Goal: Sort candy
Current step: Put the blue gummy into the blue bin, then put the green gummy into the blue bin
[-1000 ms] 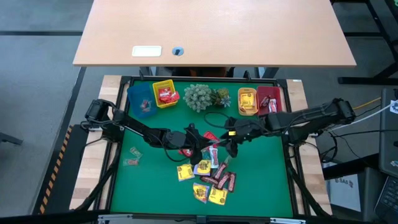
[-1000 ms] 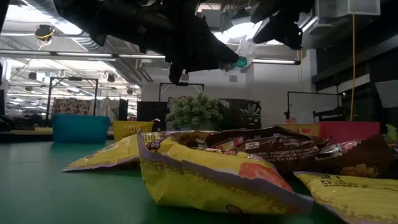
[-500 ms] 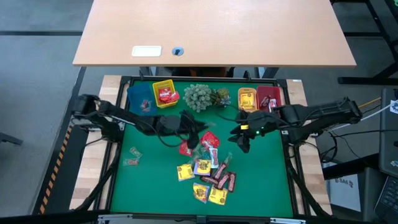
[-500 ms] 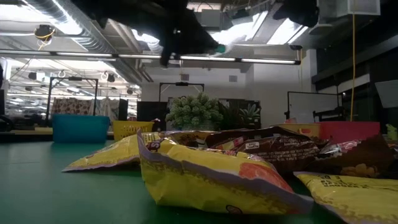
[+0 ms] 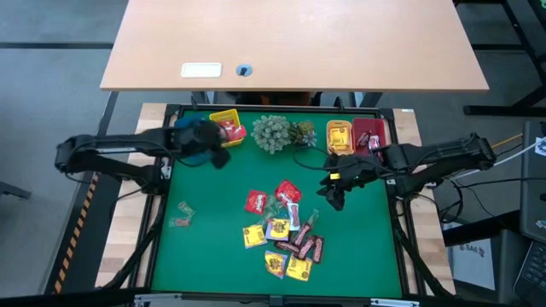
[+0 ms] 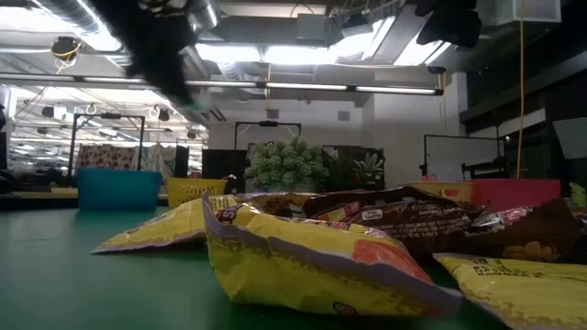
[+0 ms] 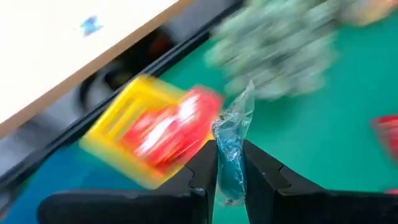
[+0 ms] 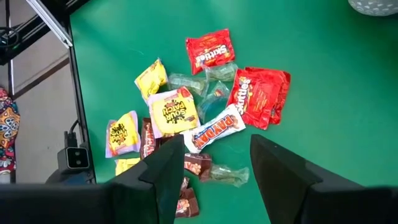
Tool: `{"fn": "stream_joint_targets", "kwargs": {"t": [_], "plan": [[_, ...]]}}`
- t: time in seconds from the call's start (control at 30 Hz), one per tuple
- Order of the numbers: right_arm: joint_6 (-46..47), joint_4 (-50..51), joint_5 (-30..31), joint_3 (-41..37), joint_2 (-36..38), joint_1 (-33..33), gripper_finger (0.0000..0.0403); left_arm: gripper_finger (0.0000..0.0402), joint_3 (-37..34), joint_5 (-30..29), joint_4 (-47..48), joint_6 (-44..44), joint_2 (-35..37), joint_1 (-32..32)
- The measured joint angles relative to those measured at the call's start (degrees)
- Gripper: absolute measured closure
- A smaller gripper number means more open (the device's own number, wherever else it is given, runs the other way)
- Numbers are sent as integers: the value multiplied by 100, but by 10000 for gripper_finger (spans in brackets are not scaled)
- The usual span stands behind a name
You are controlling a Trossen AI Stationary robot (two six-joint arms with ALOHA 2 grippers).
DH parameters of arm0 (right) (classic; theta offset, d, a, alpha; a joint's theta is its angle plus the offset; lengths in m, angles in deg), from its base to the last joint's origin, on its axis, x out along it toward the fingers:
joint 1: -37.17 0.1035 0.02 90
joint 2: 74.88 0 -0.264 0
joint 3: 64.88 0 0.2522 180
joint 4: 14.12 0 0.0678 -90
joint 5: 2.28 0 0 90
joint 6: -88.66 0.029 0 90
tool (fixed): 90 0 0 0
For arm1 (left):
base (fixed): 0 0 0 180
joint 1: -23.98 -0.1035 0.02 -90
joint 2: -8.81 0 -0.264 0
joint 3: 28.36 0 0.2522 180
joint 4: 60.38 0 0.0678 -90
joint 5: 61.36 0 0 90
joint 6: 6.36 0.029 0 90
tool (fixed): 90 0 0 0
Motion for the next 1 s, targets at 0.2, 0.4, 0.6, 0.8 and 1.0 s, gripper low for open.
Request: {"fn": "stream_joint_targets", "kwargs": {"t": [0.2, 0.4, 0.6, 0.8, 1.0], "plan": [[0, -6, -9, 0, -14, 0, 219, 351, 0, -425, 1742, -903, 372, -282], [0, -1, -23, 0, -16, 0, 219, 336, -2, -715, 2146, -1191, 297, -469], [11, -16, -361, -17, -16, 0, 219, 294, -7, -938, 2148, -1206, 156, -684], [-55, -204, -911, -467, -16, 4, 219, 257, -7, -840, 2066, -1486, -41, -763], [-160, -954, -1070, -1343, -14, 4, 219, 248, -7, -260, 1846, -1514, -306, -761]]}}
